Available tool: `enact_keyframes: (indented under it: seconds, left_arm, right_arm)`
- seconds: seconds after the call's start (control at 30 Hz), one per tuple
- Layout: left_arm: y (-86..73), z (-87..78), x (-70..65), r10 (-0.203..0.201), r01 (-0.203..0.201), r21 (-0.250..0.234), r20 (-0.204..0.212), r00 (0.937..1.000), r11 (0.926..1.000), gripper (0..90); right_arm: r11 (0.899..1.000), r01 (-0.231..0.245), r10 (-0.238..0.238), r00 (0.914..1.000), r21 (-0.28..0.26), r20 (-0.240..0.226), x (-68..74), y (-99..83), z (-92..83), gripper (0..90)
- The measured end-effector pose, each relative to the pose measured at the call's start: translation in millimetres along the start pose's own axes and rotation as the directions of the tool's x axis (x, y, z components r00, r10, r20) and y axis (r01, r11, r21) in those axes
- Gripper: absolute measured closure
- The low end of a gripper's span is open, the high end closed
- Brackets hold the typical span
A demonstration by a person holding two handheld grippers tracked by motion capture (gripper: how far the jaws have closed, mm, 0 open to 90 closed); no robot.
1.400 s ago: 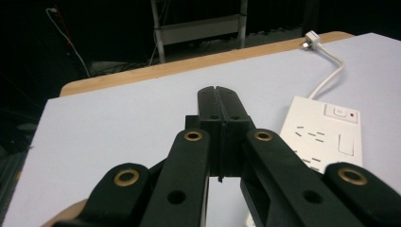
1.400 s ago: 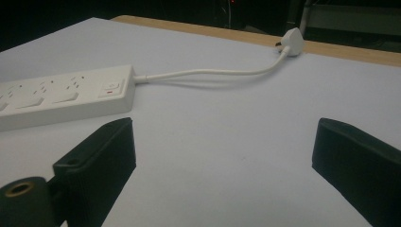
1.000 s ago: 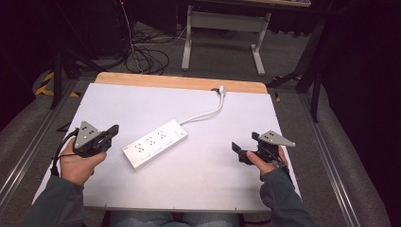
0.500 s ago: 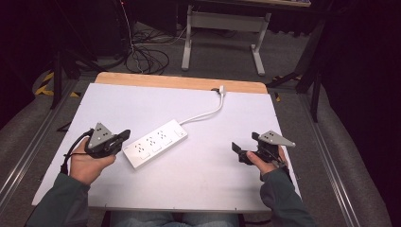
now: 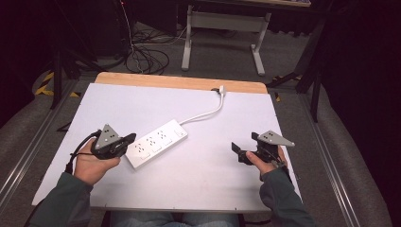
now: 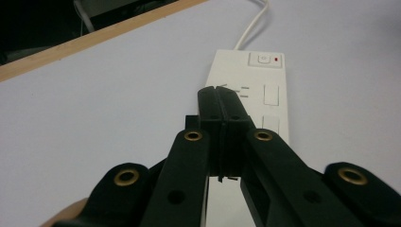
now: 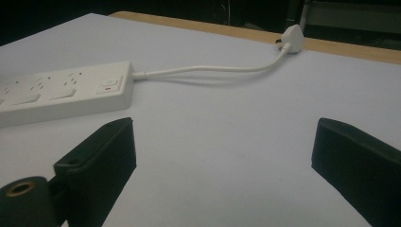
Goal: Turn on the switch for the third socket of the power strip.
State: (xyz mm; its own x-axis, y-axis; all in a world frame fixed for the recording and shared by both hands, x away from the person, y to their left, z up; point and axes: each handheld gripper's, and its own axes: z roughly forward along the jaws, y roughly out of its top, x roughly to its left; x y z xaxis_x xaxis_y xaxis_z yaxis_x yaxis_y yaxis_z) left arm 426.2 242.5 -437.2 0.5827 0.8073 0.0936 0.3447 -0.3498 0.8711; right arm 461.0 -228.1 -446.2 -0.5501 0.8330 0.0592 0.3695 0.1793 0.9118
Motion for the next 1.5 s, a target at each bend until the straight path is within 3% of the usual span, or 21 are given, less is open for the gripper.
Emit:
enact_keyframes:
  seconds: [0.3, 0.5, 0.93, 1.2, 1.43, 1.5]
  left_arm:
    - [-1.0, 4.7, -3.8, 0.025, -0.026, 0.033, 0.031, 0.9992, 0.9991, 90.0]
    - [-2.4, 11.3, -9.5, 0.063, -0.068, 0.074, 0.068, 0.9958, 0.9949, 90.0]
    - [-2.5, 24.1, -16.8, 0.086, -0.101, 0.125, 0.118, 0.9892, 0.9870, 90.0]
    - [-5.0, 33.6, -24.6, 0.115, -0.139, 0.173, 0.147, 0.9825, 0.9750, 90.0]
    - [-6.6, 35.6, -25.5, 0.119, -0.147, 0.187, 0.153, 0.9810, 0.9713, 90.0]
    - [-8.6, 37.5, -25.6, 0.126, -0.158, 0.207, 0.162, 0.9787, 0.9655, 90.0]
  right_arm:
    - [1.000, -0.001, 0.001, 1.0000, 0.002, 0.000, 0.0, -0.1, 0.2, 7.8]
    - [1.000, -0.003, 0.003, 1.0000, 0.000, 0.001, 0.0, 0.0, 0.3, 7.8]
    - [1.000, -0.003, 0.003, 1.0000, 0.001, 0.002, 0.0, -0.1, -0.1, 7.8]
    - [1.000, -0.002, 0.002, 1.0000, 0.001, 0.002, 0.0, -0.2, -0.4, 7.9]
    - [1.000, -0.001, 0.001, 1.0000, 0.002, 0.002, 0.1, -0.3, -0.9, 7.8]
    - [1.000, -0.002, 0.002, 1.0000, 0.002, 0.002, 0.2, -0.3, -1.3, 7.8]
